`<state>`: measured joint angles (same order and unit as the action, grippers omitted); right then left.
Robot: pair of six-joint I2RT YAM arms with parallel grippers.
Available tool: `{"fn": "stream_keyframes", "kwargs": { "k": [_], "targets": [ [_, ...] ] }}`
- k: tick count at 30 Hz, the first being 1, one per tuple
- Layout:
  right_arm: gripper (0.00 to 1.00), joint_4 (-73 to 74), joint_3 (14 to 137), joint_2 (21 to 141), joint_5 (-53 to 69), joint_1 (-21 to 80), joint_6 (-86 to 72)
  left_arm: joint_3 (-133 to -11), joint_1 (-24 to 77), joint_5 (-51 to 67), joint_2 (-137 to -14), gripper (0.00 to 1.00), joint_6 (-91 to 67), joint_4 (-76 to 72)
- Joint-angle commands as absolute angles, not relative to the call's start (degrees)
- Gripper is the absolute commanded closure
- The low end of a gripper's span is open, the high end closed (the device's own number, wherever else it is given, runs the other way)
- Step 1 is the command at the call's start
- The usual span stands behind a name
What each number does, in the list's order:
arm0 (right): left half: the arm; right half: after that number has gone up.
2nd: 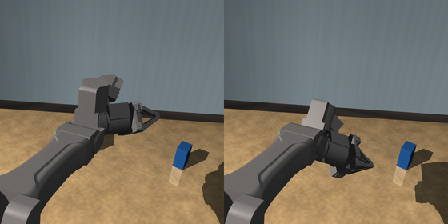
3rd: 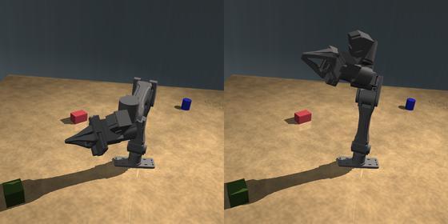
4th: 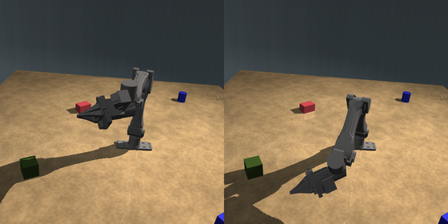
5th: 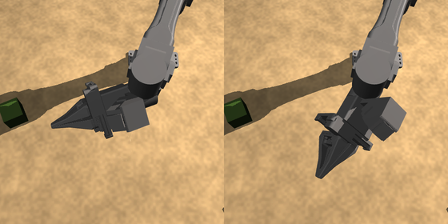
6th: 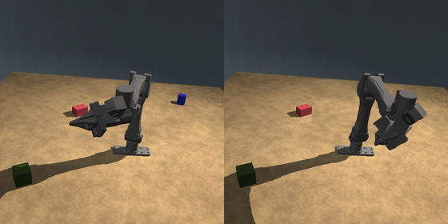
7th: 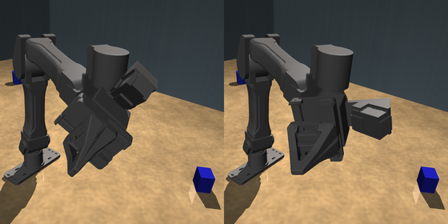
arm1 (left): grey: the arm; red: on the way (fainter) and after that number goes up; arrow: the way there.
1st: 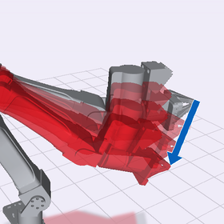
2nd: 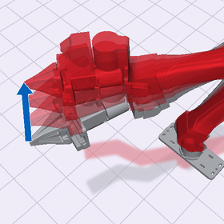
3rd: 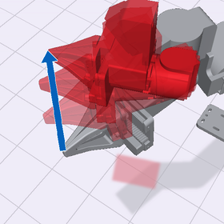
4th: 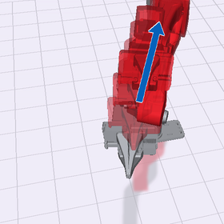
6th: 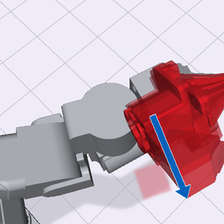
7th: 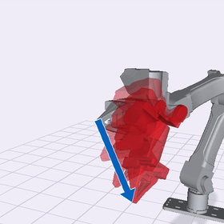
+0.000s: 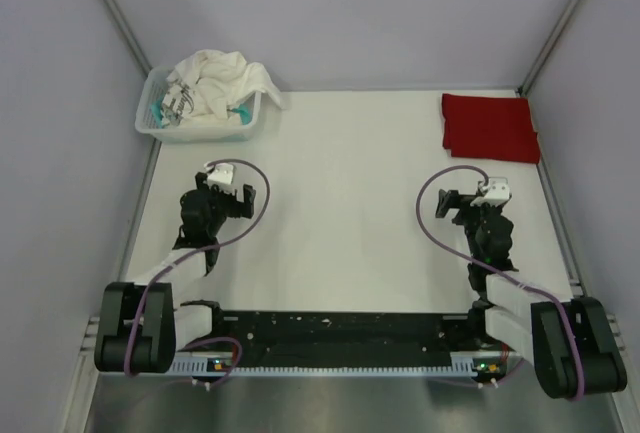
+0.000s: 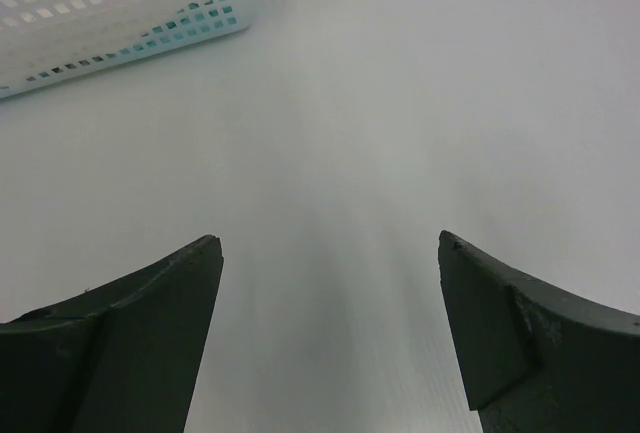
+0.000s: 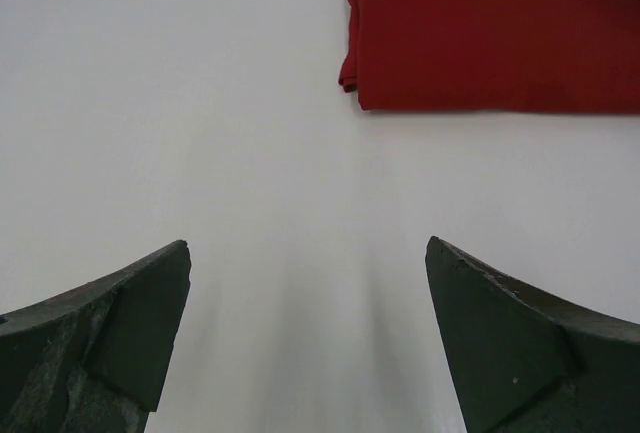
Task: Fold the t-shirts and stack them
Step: Grab crumpled tshirt from bin with the left arm
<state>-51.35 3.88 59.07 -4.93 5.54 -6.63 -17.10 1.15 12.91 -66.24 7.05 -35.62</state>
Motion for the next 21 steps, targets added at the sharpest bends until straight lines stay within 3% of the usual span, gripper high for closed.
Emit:
{"fn": "stream_keyframes", "kwargs": {
  "k": [1, 4, 8, 11, 15, 21],
  "targets": [
    [0.01, -53.17, 5.71, 59.50, -5.89, 5.98, -7.29, -18.37, 0.53, 12.65, -67.50, 0.08, 5.63, -37.18],
    [0.01, -53.00, 5.63, 59.41, -6.50, 5.89, -7.64, -20.55, 0.44, 18.25, -66.11, 0.08, 7.55, -33.34],
    [0.01, -51.77, 6.15, 59.33, -6.77, 5.89, -8.00, -32.57, 0.44, 35.90, -63.20, 0.12, 15.09, -11.21],
    [0.01, -48.09, 7.99, 58.01, -6.33, 5.89, -7.56, -43.91, 0.35, 38.06, -65.90, 0.13, 17.22, -0.31],
    [0.01, -40.63, 12.90, 52.92, -4.93, 5.89, -7.21, -59.29, 0.35, 29.74, -73.98, 0.16, 21.35, 10.97],
    [0.01, -29.72, 19.68, 48.69, -0.79, 5.89, -7.12, -85.82, 0.44, 5.30, -94.61, 0.19, 21.53, 18.79]
  ]
}}
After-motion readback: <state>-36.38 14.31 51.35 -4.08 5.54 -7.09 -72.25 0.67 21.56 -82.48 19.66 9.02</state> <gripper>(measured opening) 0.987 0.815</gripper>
